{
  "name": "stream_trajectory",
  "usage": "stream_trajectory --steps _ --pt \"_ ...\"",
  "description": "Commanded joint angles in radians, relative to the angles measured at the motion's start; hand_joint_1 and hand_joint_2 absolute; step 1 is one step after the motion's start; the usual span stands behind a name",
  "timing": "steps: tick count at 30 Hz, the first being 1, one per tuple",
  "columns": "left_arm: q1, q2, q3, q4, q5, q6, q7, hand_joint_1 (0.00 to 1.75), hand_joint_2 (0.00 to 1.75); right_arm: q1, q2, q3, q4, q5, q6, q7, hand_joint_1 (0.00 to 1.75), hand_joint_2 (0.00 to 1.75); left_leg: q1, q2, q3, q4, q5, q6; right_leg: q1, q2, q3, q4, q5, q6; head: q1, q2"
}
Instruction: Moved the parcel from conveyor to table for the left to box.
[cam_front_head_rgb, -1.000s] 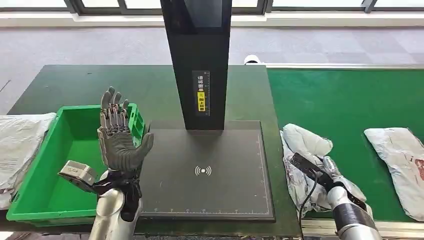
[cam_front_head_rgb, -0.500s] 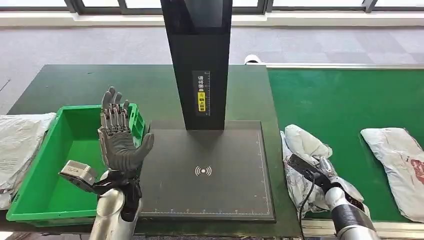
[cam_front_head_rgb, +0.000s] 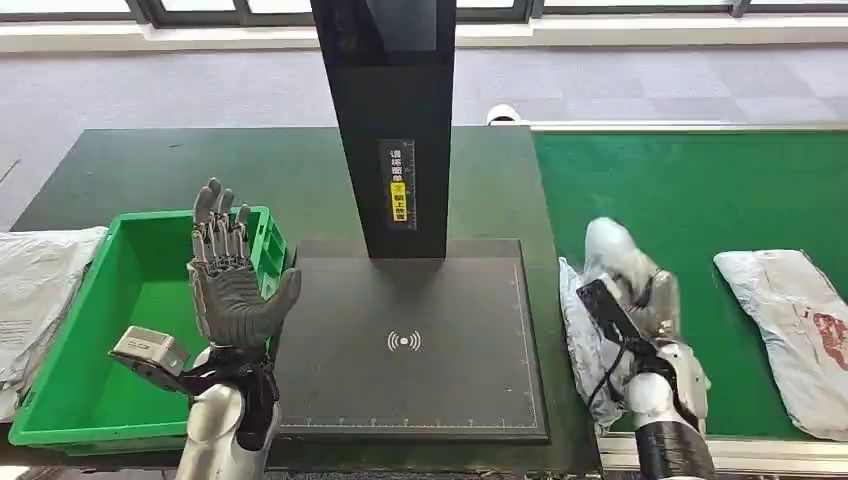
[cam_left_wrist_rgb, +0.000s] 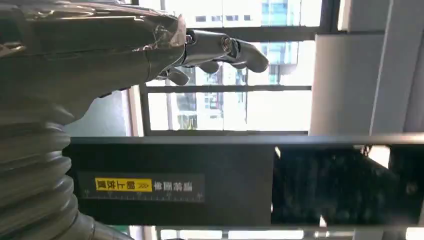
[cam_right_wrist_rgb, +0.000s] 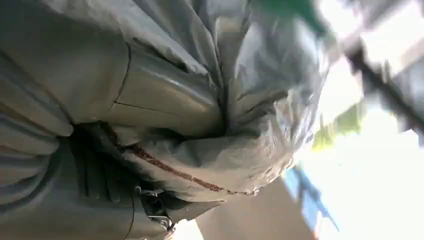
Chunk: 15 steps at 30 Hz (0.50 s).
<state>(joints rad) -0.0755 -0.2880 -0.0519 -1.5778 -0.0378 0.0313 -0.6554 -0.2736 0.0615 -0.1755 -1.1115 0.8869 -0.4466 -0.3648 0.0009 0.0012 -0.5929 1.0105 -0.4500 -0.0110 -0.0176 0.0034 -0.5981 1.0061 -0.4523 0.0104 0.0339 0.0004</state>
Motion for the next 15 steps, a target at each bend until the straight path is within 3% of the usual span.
stream_trajectory --steps 1,6,9,15 --pt "0.010 -0.018 0.013 0.002 -0.003 0.004 0.008 0.00 1.75 0.024 0.075 -0.010 -0.317 -0.079 -0.204 -0.040 1.75 1.75 0.002 -0.007 0.001 0.001 -0.001 -0.001 0.004 -0.007 0.006 -0.001 -0.003 -0.001 0.002 0.000" --pt "0.006 -0.020 0.013 0.006 -0.003 0.005 0.009 0.00 1.75 0.019 0.081 -0.011 -0.314 -0.096 -0.224 -0.063 1.75 1.75 0.003 -0.003 0.004 -0.001 -0.001 0.000 0.003 -0.003 0.008 -0.002 -0.002 -0.001 0.001 0.000" --pt "-0.011 -0.023 0.009 0.031 -0.002 0.007 0.009 0.00 1.75 0.001 0.151 -0.068 -0.360 -0.090 -0.251 -0.144 1.75 1.75 0.002 -0.006 0.002 -0.001 0.000 0.000 0.003 -0.006 0.008 -0.003 -0.002 -0.001 0.001 0.000" --pt "-0.015 -0.023 0.009 0.036 -0.002 0.007 0.009 0.00 1.75 0.000 0.150 -0.056 -0.357 -0.122 -0.251 -0.155 1.75 1.75 0.001 -0.004 0.003 0.000 0.000 0.000 0.002 -0.004 0.007 -0.002 -0.001 0.000 0.001 0.000"
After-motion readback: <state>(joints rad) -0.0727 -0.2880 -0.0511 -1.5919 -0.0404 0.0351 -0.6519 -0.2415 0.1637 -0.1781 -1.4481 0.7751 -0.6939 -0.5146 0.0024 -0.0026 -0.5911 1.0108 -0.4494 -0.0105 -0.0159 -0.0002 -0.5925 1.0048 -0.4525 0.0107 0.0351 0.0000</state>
